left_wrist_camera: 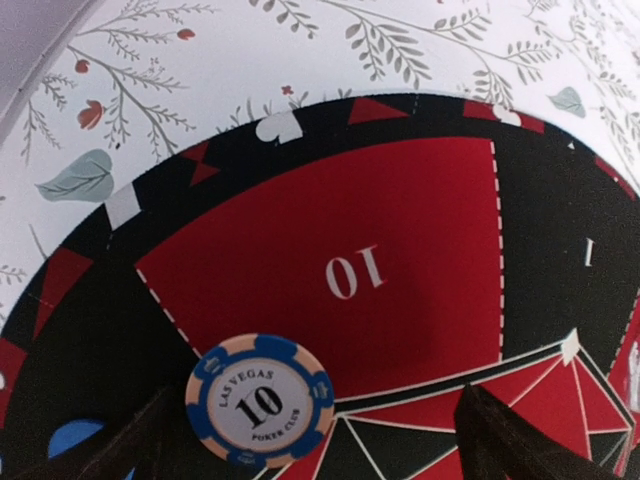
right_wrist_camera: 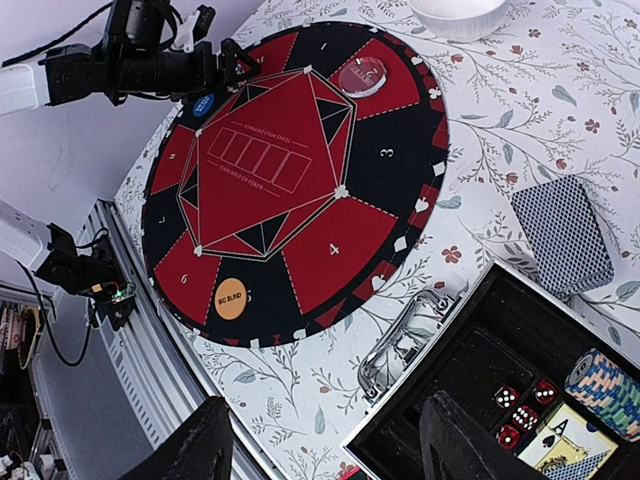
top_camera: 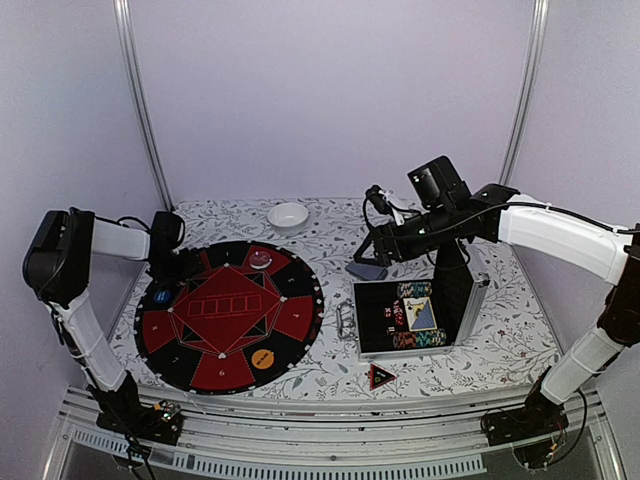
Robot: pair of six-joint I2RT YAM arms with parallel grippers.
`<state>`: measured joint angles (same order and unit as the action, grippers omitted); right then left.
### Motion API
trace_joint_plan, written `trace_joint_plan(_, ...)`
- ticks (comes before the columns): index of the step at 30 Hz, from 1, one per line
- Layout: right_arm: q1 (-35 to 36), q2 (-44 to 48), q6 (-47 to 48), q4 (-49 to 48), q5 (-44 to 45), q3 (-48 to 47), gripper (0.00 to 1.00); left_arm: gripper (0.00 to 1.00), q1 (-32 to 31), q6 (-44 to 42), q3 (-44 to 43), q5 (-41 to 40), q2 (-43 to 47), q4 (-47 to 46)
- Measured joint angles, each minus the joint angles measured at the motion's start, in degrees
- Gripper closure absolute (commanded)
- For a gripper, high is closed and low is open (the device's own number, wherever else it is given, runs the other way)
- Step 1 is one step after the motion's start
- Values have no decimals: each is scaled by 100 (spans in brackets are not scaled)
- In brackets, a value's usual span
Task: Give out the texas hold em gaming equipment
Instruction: Place the poker chips pile at the small blind area, then adjust the poker chips pile in the small blind area.
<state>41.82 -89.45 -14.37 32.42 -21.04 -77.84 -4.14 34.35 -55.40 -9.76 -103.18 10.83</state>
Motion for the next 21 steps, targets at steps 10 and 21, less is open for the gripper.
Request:
trace_joint_plan(10,0,28,7,17,0,-33,34,2,33,-262,-411,11,37,527)
trace_joint_plan(21,0,98,7,66,11,-33,34,29,282,-695,-1263,190,-643,708)
